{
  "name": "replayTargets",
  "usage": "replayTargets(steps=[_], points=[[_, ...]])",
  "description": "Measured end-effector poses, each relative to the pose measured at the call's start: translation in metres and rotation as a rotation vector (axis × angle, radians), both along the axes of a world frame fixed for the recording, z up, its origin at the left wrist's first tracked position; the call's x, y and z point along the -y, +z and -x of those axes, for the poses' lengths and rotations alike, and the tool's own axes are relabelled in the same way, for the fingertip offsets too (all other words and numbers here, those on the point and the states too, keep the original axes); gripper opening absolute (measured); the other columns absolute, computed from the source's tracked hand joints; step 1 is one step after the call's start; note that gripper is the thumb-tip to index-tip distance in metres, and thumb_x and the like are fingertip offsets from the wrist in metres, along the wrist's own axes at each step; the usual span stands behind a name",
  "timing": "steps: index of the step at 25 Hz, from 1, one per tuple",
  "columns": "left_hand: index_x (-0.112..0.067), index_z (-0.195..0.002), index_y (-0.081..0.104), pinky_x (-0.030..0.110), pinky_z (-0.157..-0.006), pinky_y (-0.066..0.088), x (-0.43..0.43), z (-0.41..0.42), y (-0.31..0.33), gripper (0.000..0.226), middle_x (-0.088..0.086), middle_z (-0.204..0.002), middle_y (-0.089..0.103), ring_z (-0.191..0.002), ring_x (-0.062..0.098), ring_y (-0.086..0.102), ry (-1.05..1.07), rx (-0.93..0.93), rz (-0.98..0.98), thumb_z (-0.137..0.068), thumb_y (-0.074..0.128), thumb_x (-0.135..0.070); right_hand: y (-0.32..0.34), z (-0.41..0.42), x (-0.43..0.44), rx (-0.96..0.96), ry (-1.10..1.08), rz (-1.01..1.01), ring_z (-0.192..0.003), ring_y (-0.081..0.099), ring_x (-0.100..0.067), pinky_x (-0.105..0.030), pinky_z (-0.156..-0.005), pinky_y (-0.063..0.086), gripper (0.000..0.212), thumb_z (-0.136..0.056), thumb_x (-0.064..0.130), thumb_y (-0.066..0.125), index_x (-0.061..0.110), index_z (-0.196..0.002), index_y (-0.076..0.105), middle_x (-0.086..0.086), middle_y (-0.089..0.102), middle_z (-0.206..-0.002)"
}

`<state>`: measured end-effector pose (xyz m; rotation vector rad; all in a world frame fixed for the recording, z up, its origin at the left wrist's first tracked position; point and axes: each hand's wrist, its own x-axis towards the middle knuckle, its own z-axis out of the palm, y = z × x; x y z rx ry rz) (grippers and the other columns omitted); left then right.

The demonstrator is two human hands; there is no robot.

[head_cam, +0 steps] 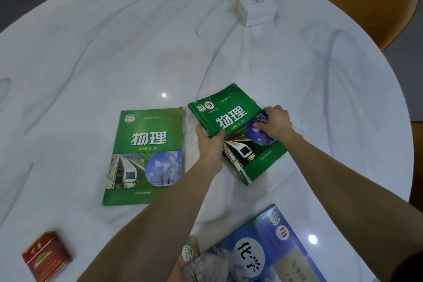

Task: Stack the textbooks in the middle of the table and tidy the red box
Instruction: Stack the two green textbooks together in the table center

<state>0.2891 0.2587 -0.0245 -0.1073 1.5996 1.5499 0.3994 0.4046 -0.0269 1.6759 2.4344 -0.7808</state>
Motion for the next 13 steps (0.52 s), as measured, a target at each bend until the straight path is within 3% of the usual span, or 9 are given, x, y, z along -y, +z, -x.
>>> replayTargets(steps=[2, 4, 8, 11, 13], points=[[-0.045, -0.139, 0.023, 0.055, -0.101, 0.044, 0.004, -0.008, -0.002, 0.079, 0.003, -0.129, 0.059, -0.119, 0.027, 0.056, -0.133, -0.06, -0.066, -0.087, 0.052, 0.007, 0.0, 0.0, 0.0, -0.014, -0.019, 0.009, -0.122, 0.04, -0.036, -0.047, -0.098, 0.042, 0.061, -0.08, 0.038, 0.07, 0.01, -0.13, 0.05, -0.018, 0.047, -0.129], [-0.051, -0.138, 0.019, 0.052, -0.1, 0.046, 0.005, -0.01, -0.005, 0.085, 0.001, -0.127, 0.059, -0.118, 0.025, 0.056, -0.131, -0.114, -0.073, -0.087, 0.047, 0.01, 0.0, -0.001, -0.001, -0.035, -0.043, 0.029, -0.122, 0.042, -0.036, -0.046, -0.098, 0.042, 0.06, -0.08, 0.037, 0.07, 0.01, -0.13, 0.05, -0.018, 0.048, -0.13], [-0.052, -0.126, 0.038, 0.042, -0.081, 0.056, 0.007, -0.001, 0.0, 0.077, -0.005, -0.113, 0.066, -0.106, 0.023, 0.064, -0.115, -0.066, -0.197, -0.088, 0.044, 0.015, 0.003, -0.008, -0.003, -0.183, -0.149, 0.104, -0.121, 0.051, -0.035, -0.04, -0.102, 0.043, 0.054, -0.085, 0.031, 0.066, 0.007, -0.131, 0.051, -0.018, 0.054, -0.133], [-0.053, -0.127, 0.038, 0.048, -0.089, 0.053, 0.011, 0.009, 0.011, 0.078, -0.007, -0.11, 0.068, -0.103, 0.024, 0.065, -0.176, -0.056, -0.229, -0.088, 0.044, 0.014, 0.008, -0.015, 0.004, -0.417, -0.298, 0.266, -0.117, 0.055, -0.034, -0.042, -0.103, 0.044, 0.049, -0.089, 0.022, 0.063, 0.004, -0.133, 0.05, -0.019, 0.057, -0.131], [-0.045, -0.138, 0.033, 0.052, -0.096, 0.048, 0.014, 0.018, 0.019, 0.076, 0.002, -0.118, 0.067, -0.11, 0.029, 0.062, -0.213, -0.043, -0.229, -0.089, 0.044, 0.013, 0.015, -0.02, 0.009, -0.583, -0.413, 0.393, -0.103, 0.059, -0.031, -0.04, -0.093, 0.05, 0.045, -0.088, 0.012, 0.064, 0.001, -0.13, 0.051, -0.022, 0.06, -0.12]])
